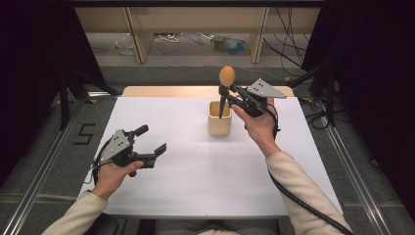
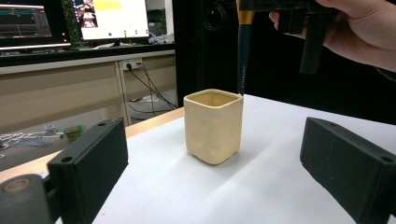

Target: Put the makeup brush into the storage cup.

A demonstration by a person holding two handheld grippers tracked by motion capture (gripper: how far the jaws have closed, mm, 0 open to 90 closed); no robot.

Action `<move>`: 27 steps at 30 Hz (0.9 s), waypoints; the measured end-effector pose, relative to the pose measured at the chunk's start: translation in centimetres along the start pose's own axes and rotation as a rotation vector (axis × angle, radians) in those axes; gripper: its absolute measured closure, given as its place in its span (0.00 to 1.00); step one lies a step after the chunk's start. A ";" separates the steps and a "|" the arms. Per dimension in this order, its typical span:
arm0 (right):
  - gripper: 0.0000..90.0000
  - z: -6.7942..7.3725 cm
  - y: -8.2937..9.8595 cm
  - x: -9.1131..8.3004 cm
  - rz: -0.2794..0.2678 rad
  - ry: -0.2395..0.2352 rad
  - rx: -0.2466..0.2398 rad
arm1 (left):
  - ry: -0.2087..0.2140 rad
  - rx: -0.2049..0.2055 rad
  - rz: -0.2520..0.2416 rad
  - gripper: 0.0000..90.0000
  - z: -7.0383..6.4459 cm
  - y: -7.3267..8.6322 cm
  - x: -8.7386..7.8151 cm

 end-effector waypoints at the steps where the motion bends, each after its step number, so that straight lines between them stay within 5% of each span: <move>1: 0.74 -0.1 0.0 0.0 -0.001 0.000 -0.010 | 0.000 0.000 0.001 0.08 0.0 0.0 0.0; 27: 0.74 -0.5 0.2 0.4 0.009 0.006 0.002 | -0.002 0.011 -0.001 0.04 0.2 0.1 0.0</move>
Point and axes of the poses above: each handheld gripper's, and its own axes: x roughly forward along the jaws, y roughly out of its underside, z roughly to its left, the point moved 4 cm from there along x, roughly forward along the jaws, and after that the axes turned 4 degrees about y, right-handed, at the moved point
